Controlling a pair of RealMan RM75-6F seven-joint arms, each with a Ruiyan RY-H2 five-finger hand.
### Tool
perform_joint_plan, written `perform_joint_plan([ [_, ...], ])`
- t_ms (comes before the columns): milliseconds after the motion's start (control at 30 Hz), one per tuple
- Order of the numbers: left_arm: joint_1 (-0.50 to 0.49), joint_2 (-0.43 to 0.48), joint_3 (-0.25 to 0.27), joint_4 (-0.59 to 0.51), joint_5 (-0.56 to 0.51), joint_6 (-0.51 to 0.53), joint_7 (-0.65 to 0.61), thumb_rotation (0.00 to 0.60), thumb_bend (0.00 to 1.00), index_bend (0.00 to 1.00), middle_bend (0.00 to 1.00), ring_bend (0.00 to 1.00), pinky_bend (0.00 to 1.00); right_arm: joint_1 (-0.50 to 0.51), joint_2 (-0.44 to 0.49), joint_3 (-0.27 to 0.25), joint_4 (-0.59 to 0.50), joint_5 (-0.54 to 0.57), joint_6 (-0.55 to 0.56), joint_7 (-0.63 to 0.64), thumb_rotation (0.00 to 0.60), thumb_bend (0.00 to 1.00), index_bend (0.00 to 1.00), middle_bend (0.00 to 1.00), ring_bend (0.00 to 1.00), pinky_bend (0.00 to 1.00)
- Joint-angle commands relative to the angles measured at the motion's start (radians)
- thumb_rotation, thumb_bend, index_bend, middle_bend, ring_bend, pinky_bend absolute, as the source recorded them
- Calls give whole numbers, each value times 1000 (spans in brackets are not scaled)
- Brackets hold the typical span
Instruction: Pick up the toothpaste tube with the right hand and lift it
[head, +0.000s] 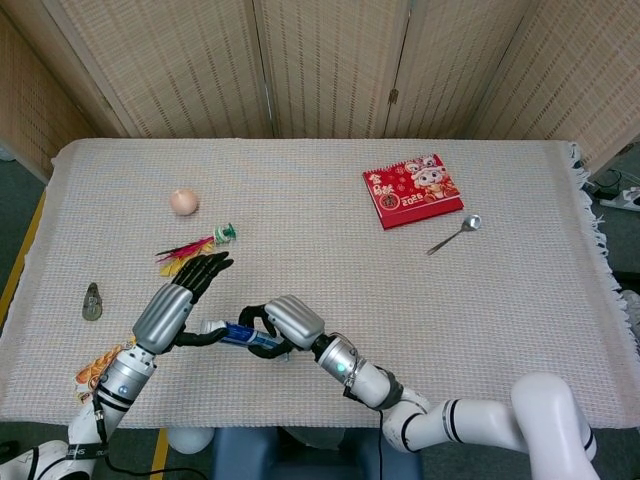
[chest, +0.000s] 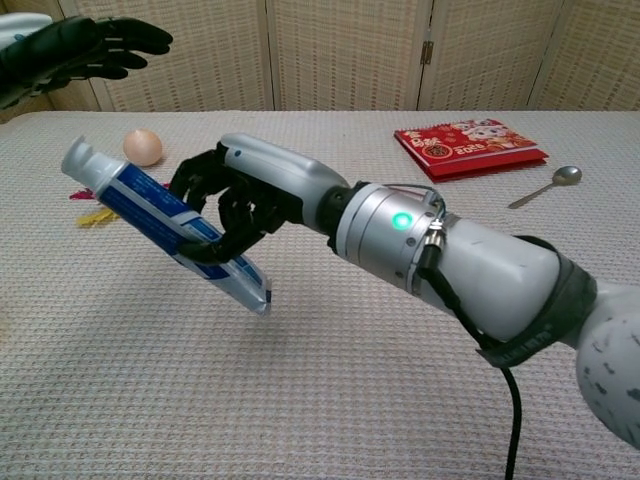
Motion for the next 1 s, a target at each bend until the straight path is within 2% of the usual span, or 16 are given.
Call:
perform_joint_plan([
  [33,-13,-18,6,8,-2,-13,39,35,58,107,56,0,0,6,-7,16,-22,23,-4,-30,600,865,792,666,698,529],
  [433,-25,-21,8,5,-39,-32,86,32,58,91,46,0,0,10,-29,33,-44,65,-1,-96,600,872,799,669,701,534],
  [1000,-36,-21,18,-11,-51,-50,113,29,58,64,41,0,0,10,-57,46,-42,67,19,-106,600,888,813,677,706,540],
])
